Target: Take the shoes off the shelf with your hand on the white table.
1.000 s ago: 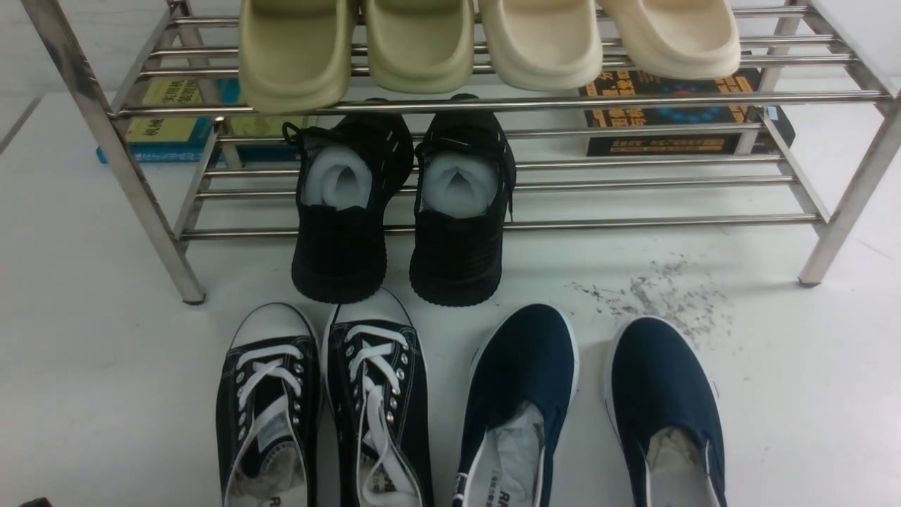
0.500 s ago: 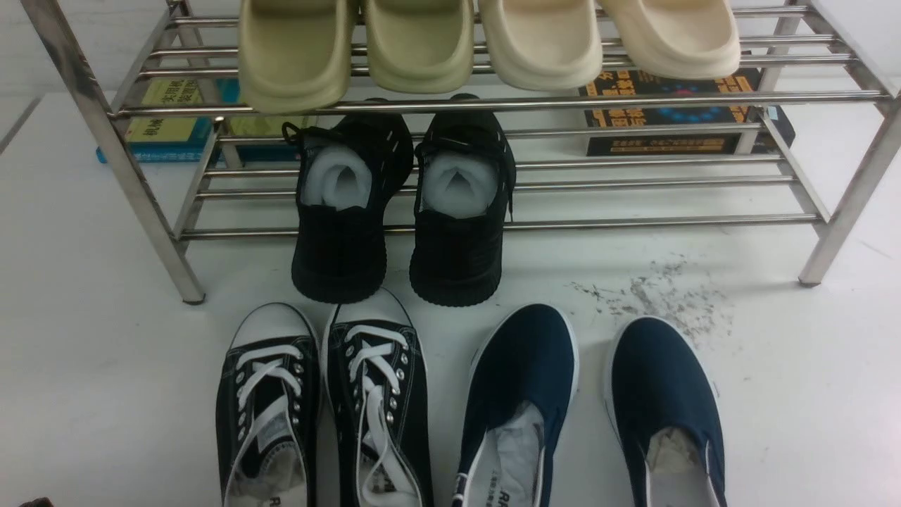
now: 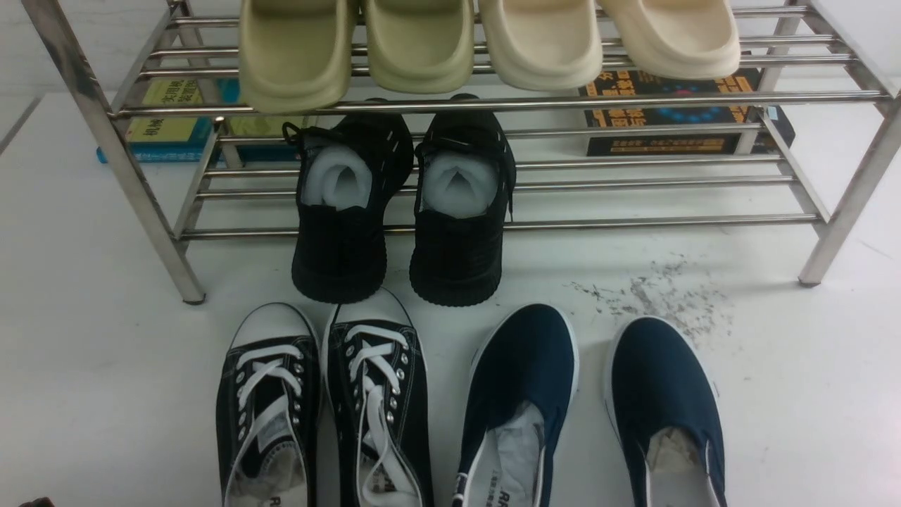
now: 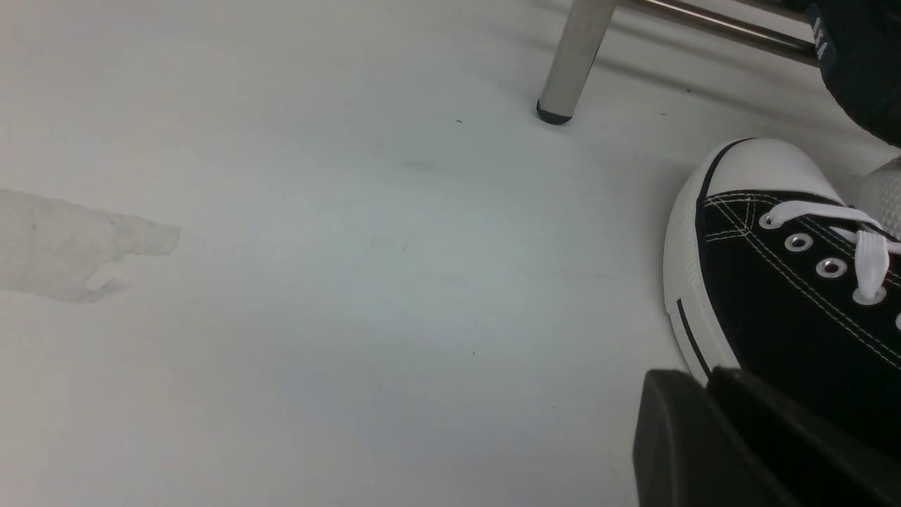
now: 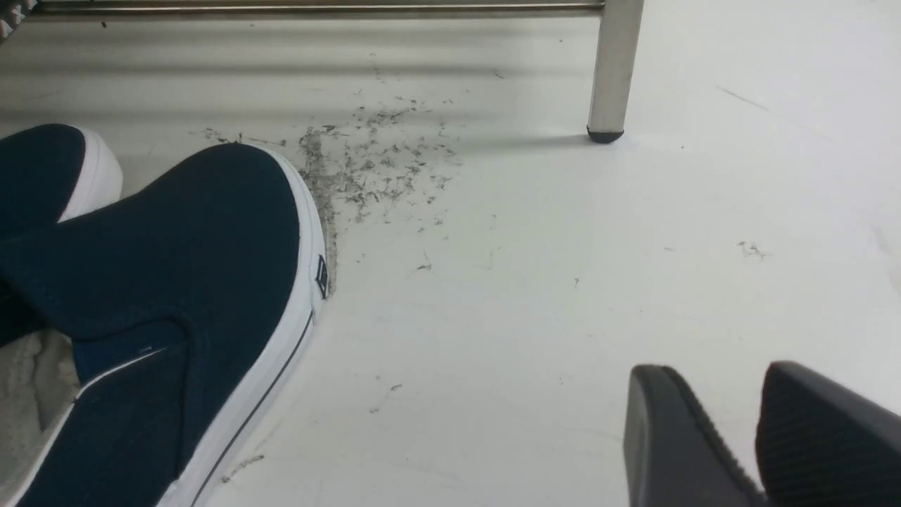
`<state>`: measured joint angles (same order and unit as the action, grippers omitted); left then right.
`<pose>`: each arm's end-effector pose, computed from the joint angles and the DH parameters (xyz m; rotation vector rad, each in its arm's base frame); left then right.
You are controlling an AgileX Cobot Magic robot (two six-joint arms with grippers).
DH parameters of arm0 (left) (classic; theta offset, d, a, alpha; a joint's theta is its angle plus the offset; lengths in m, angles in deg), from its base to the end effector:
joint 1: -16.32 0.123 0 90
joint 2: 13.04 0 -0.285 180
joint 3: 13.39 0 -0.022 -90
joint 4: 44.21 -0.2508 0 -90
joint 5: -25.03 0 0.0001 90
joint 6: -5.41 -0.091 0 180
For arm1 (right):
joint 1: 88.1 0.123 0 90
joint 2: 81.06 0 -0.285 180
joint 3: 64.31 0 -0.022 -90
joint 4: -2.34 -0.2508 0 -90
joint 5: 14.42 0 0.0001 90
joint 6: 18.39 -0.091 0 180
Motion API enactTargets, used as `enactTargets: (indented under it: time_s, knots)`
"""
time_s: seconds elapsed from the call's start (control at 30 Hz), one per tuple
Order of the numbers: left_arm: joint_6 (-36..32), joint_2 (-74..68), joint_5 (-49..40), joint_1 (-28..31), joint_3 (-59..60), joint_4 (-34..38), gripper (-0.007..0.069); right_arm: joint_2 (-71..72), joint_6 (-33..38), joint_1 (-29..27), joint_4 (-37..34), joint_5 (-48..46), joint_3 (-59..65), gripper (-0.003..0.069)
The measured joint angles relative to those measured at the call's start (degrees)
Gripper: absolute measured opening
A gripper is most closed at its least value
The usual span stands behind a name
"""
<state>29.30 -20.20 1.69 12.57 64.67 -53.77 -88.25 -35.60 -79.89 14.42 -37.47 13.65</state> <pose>0.0518 0.0026 0.1728 -0.2319 1.8779 -0.1625 0.0522 0.0000 0.1741 0.0212 1.8803 0.0940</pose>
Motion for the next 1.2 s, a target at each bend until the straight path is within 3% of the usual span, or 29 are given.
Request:
enactTargets:
  time_s: [1.2]
  knots:
    - [0.0,0.0,0.0,0.0,0.0,0.0,0.0106,0.0,0.0,0.0,0.0,0.0,0.0,0.0237]
